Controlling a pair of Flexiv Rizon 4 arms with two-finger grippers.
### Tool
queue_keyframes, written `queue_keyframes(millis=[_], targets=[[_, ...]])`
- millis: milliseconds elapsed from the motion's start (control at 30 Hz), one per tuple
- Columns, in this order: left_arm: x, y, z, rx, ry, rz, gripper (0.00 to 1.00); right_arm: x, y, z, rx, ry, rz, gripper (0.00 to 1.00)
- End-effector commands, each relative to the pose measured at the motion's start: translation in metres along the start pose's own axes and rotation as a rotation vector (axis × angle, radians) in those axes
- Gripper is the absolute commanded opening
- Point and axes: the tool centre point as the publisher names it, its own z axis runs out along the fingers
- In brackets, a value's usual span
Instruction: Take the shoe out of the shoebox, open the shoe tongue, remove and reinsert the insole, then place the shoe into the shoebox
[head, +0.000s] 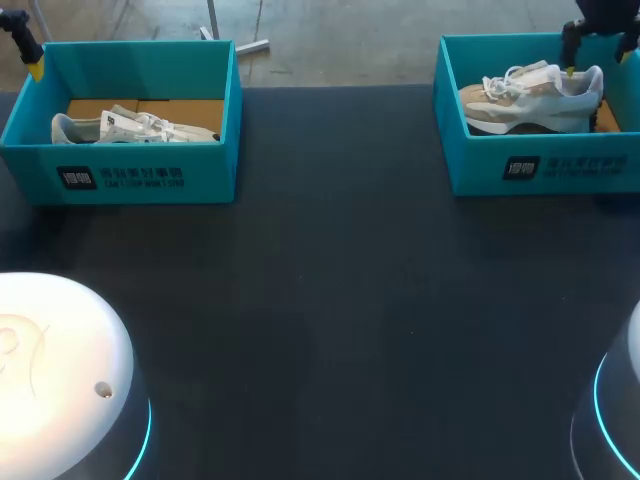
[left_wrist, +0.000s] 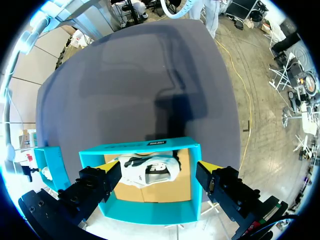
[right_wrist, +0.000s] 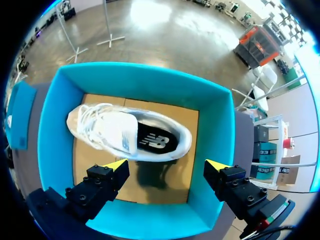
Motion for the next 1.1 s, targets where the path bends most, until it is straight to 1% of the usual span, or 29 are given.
queue_keyframes(millis=[33,67,100,200,267,333,400,633,933,1100], targets=[[0.0,0.0,0.0,0.0,0.002,0.0,1.0,-0.001,0.013,0.011,0.056,-0.004,0.01,0.9],[0.0,0.0,0.0,0.0,0.002,0.0,1.0,-0.001,0.013,0.012,0.06,-0.006,0.015,0.87],[0.0,0.0,0.0,0.0,0.002,0.0,1.0,-0.002,0.014,0.014,0.062,-0.007,0.017,0.82],[0.0,0.0,0.0,0.0,0.002,0.0,1.0,-0.005,0.014,0.019,0.073,-0.013,0.026,0.75],[0.0,0.0,0.0,0.0,0.002,0.0,1.0,-0.007,0.015,0.022,0.078,-0.015,0.036,0.73],[0.0,0.0,0.0,0.0,0.002,0.0,1.0,-0.01,0.015,0.024,0.081,-0.017,0.038,0.75],[0.0,0.0,0.0,0.0,0.002,0.0,1.0,-0.011,0.015,0.027,0.087,-0.019,0.042,0.72],[0.0,0.0,0.0,0.0,0.002,0.0,1.0,-0.013,0.017,0.039,0.111,-0.011,0.056,0.71],[0.0,0.0,0.0,0.0,0.002,0.0,1.0,-0.018,0.019,0.055,0.141,-0.008,0.079,0.63],[0.0,0.0,0.0,0.0,0.002,0.0,1.0,-0.021,0.02,0.063,0.161,-0.008,0.085,0.67]])
